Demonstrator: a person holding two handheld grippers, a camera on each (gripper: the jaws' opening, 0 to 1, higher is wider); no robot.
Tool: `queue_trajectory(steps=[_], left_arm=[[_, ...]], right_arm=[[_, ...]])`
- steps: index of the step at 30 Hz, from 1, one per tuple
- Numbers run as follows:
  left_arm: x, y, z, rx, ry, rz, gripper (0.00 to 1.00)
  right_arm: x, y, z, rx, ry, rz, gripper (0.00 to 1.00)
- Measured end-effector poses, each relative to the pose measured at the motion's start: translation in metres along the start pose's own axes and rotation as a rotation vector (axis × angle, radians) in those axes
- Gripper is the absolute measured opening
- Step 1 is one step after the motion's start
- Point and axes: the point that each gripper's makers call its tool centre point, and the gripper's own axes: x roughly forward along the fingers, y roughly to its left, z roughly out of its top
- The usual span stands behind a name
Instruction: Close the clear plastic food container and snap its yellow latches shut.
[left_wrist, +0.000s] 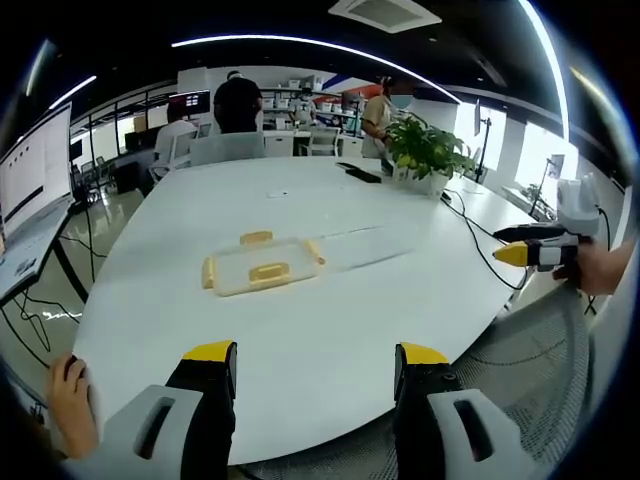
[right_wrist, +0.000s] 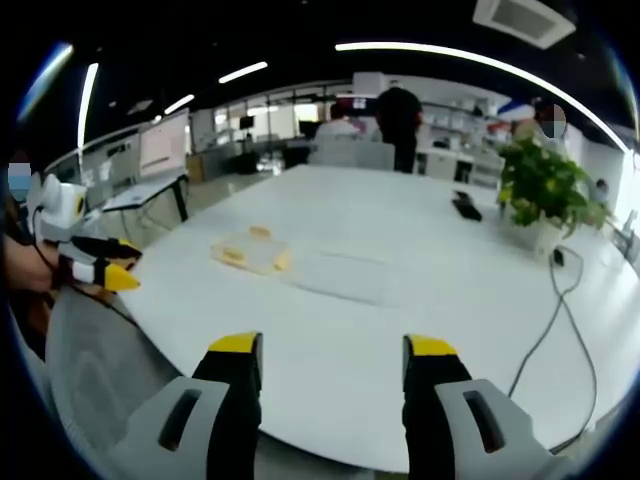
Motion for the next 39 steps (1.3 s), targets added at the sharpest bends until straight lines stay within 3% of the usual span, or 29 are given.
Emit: queue_trajectory(steps=[24, 39], left_arm=[[0.000, 0.000, 0.001, -0.013, 0.001, -0.019, 0.60], [0.005, 0.031, 0.003, 0.007, 0.013, -0.030, 0.61]], right_arm=[[0.000, 0.000, -0.001, -0.015, 0.016, 0.005, 0.54], [0.017, -0.009, 0.019, -0.082, 0.025, 0.018, 0.54]])
